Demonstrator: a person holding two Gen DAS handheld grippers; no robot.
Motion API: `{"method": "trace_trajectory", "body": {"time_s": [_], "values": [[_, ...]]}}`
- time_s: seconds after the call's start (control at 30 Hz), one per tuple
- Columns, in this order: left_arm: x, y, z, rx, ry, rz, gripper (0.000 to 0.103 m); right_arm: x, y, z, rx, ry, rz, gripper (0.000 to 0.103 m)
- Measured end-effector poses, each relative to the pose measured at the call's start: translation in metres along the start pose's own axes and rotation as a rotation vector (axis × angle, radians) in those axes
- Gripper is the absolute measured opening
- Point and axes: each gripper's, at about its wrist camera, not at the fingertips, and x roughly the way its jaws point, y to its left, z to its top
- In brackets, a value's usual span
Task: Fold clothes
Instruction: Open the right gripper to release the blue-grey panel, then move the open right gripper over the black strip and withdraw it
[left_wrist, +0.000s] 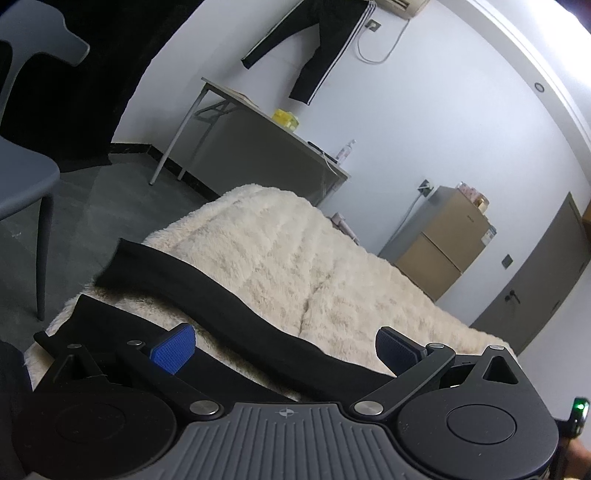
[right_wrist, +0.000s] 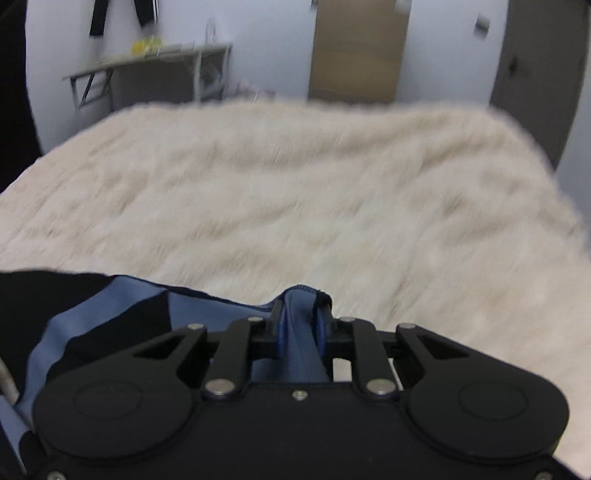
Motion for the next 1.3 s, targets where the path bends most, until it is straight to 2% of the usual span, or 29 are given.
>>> {"method": "trace_trajectory", "body": {"time_s": [0.03, 0.07, 0.1, 0.13, 0.2, 0.23, 0.27, 0.3, 0.37, 0.47, 0.5, 0.53, 0.63, 0.7, 0.73, 0.77, 0.83, 0.9, 0.97, 1.03, 1.07, 1.3], "values": [[0.000, -0.001, 0.000, 0.002, -0.002, 0.000, 0.103, 0.001, 0.000, 0.000, -0.006, -0.011, -0.032, 0.017], [0.000, -0.001, -0.001, 0.002, -0.002, 0.000, 0.103, 0.006, 0.001, -0.001, -0.020, -0.001, -0.087, 0.024], [0.000, -0.001, -0.001, 0.002, -0.003, 0.000, 0.103, 0.017, 0.003, -0.003, -0.028, 0.050, -0.131, 0.034], [0.000, -0.001, -0.001, 0.003, -0.006, 0.000, 0.103, 0.026, 0.006, -0.005, -0.044, 0.102, -0.174, 0.036], [-0.001, -0.001, -0.001, 0.007, -0.011, 0.001, 0.103, 0.027, 0.012, -0.006, -0.050, 0.113, -0.246, 0.043], [-0.002, -0.001, -0.001, 0.007, -0.012, 0.001, 0.103, 0.023, 0.014, -0.005, -0.041, 0.094, -0.270, 0.048], [-0.003, -0.001, -0.001, 0.006, -0.013, -0.001, 0.103, 0.010, 0.021, -0.002, -0.023, 0.045, -0.312, 0.056], [-0.003, -0.001, -0.001, 0.003, -0.014, -0.003, 0.103, -0.003, 0.028, 0.001, -0.006, -0.001, -0.343, 0.057], [-0.004, 0.000, 0.000, -0.006, -0.016, -0.009, 0.103, -0.025, 0.051, 0.005, 0.015, -0.034, -0.211, 0.058], [-0.001, 0.001, 0.002, -0.022, -0.008, -0.017, 0.103, -0.055, 0.103, 0.006, -0.017, -0.053, 0.018, 0.070], [-0.001, 0.001, 0.003, -0.024, -0.006, -0.020, 0.103, -0.063, 0.122, 0.005, -0.036, -0.055, 0.093, 0.070], [-0.001, 0.001, 0.003, -0.023, -0.005, -0.022, 0.103, -0.070, 0.137, 0.004, -0.058, -0.059, 0.124, 0.071], [-0.007, 0.000, 0.002, -0.014, -0.017, -0.025, 0.103, -0.095, 0.219, -0.014, -0.151, -0.077, 0.247, 0.072], [-0.011, -0.001, 0.003, -0.005, -0.027, -0.026, 0.103, -0.113, 0.278, -0.031, -0.178, -0.110, 0.347, 0.072], [-0.013, -0.002, 0.003, -0.001, -0.034, -0.027, 0.103, -0.118, 0.292, -0.034, -0.179, -0.126, 0.370, 0.072], [-0.014, -0.002, 0.003, 0.003, -0.040, -0.028, 0.103, -0.125, 0.325, -0.044, -0.176, -0.171, 0.422, 0.072], [-0.018, -0.003, 0.003, 0.010, -0.053, -0.032, 0.103, -0.127, 0.356, -0.046, -0.175, -0.188, 0.461, 0.072], [-0.021, -0.003, 0.005, 0.009, -0.064, -0.039, 0.103, -0.122, 0.390, -0.041, -0.165, -0.186, 0.536, 0.072], [-0.025, -0.001, 0.006, 0.003, -0.078, -0.048, 0.103, -0.117, 0.420, -0.037, -0.207, -0.193, 0.588, 0.072], [-0.033, 0.003, 0.009, -0.016, -0.114, -0.048, 0.103, -0.110, 0.448, -0.033, -0.299, -0.205, 0.616, 0.072], [-0.035, 0.005, 0.010, -0.024, -0.126, -0.048, 0.103, -0.107, 0.470, -0.032, -0.388, -0.219, 0.622, 0.072], [-0.057, 0.027, 0.017, -0.148, -0.255, -0.031, 0.103, -0.110, 0.590, -0.033, -0.806, -0.394, 0.672, 0.072]]}}
